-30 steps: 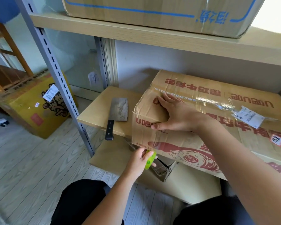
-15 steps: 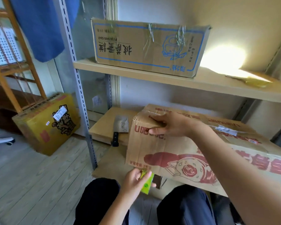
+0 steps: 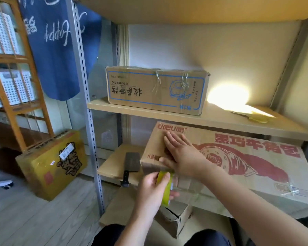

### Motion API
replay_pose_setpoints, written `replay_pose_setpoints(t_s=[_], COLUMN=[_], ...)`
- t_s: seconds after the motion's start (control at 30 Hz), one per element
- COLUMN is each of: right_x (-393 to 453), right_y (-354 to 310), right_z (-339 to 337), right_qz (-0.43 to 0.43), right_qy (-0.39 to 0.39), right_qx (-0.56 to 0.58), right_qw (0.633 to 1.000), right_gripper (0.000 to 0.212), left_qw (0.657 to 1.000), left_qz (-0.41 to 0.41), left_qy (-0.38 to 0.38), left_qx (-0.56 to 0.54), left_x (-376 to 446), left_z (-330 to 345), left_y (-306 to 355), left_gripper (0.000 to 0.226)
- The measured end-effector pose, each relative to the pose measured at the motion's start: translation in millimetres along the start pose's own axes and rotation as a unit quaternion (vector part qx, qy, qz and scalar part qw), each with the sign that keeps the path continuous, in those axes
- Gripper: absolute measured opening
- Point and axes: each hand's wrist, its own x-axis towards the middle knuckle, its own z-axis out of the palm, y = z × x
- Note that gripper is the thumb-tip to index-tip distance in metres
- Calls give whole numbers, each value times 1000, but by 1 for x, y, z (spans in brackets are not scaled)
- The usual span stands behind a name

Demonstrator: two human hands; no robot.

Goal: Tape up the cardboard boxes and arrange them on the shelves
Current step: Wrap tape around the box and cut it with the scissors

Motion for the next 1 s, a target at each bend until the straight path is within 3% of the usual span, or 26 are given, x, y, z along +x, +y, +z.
replay_pose_setpoints(t_s=[0.1, 0.2, 0.33, 0.43, 0.57, 0.8, 1.0], right_x=[1, 21, 36, 38, 47, 57, 64], right_y=[14, 35, 49, 49, 58, 69, 74], right_z=[2, -1, 0, 2, 1, -2, 0], right_qz=[19, 23, -14, -40, -26, -16, -16], right_qy=[-33, -44, -27, -14, -17, -52, -55], right_qx=[4, 13, 33, 18, 27, 12, 31], right_qw=[999, 999, 999, 999, 999, 998, 998], right_gripper=[118, 126, 104, 90, 84, 91, 82], left_qw=[999, 996, 992, 997, 996, 992, 996], left_qz=[33, 80, 97, 51, 69, 59, -65], left_qy=[-8, -46, -80, -35, -34, -92, -57], left_qx=[23, 9, 21, 38, 50, 57, 29], left_x=[20, 34, 43, 54, 70, 58, 77], left_z=[7, 7, -6, -9, 5, -3, -5], left_y=[6, -6, -48, -81, -106, -148, -163], left_gripper=[20, 22, 27, 44, 22, 36, 44])
